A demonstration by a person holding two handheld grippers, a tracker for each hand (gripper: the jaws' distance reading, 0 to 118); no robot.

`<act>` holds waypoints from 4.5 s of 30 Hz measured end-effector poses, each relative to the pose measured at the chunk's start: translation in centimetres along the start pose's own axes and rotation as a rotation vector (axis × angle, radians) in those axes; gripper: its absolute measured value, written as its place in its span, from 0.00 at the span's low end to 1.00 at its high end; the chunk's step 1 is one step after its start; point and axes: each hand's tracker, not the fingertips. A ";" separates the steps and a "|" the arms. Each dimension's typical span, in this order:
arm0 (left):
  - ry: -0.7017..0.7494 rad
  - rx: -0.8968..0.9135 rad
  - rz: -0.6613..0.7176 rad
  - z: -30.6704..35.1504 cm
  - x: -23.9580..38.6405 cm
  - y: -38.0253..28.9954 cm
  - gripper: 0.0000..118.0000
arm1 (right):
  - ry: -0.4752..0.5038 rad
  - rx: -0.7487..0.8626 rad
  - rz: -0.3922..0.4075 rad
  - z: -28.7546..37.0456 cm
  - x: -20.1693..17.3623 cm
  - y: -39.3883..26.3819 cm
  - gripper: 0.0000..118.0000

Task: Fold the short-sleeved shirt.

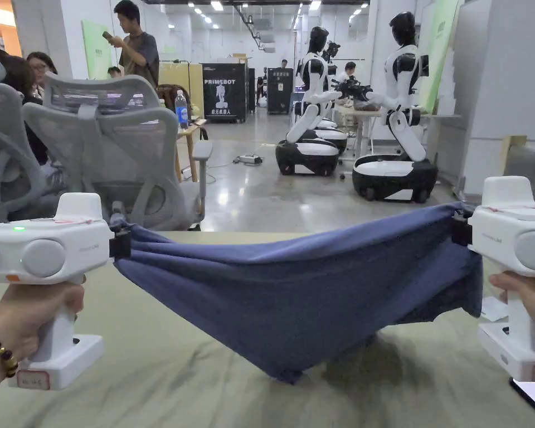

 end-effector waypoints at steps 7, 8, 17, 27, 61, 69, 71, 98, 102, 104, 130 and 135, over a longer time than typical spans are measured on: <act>-0.010 -0.113 0.056 10.9 0.4 -13.4 0.02 | 0.013 -0.154 0.034 11.2 -0.6 -12.0 0.05; 0.000 -0.146 0.062 12.2 0.6 -15.3 0.02 | 0.008 -0.190 0.047 12.4 -0.8 -13.7 0.05; -0.006 -0.421 0.017 17.3 1.2 -25.8 0.02 | 0.021 -0.578 0.173 16.0 -1.2 -26.1 0.05; 0.027 -0.445 0.020 16.4 1.0 -25.4 0.79 | 0.002 -0.565 0.120 16.1 -0.5 -25.7 0.99; 0.143 -0.462 -0.002 17.3 1.1 -24.9 0.80 | 0.034 -0.326 0.044 18.3 -4.3 -20.5 0.00; 0.108 -0.470 0.027 16.2 1.8 -25.5 0.03 | 0.042 -0.343 0.053 17.6 -4.5 -20.6 0.00; 0.125 -0.480 0.036 16.0 2.5 -24.8 0.03 | 0.046 -0.347 0.059 17.1 -4.7 -20.4 0.00; 0.124 -0.412 0.060 11.0 5.0 -21.5 0.03 | 0.352 -0.695 0.362 -25.2 -10.5 -15.2 0.67; 0.123 -0.418 0.058 10.5 4.9 -21.5 0.03 | 0.315 -0.737 0.413 -25.8 -10.8 -16.1 0.53; 0.123 -0.417 0.053 10.4 5.0 -21.5 0.03 | 0.347 -0.735 0.382 -24.9 -11.1 -16.2 0.42; 0.178 0.069 -0.267 1.1 7.2 14.0 0.03 | -0.133 -0.094 0.268 -8.5 3.3 18.6 0.00; 0.166 0.113 -0.225 -1.4 7.5 20.7 0.03 | -0.176 0.010 0.168 -6.6 5.5 22.3 0.00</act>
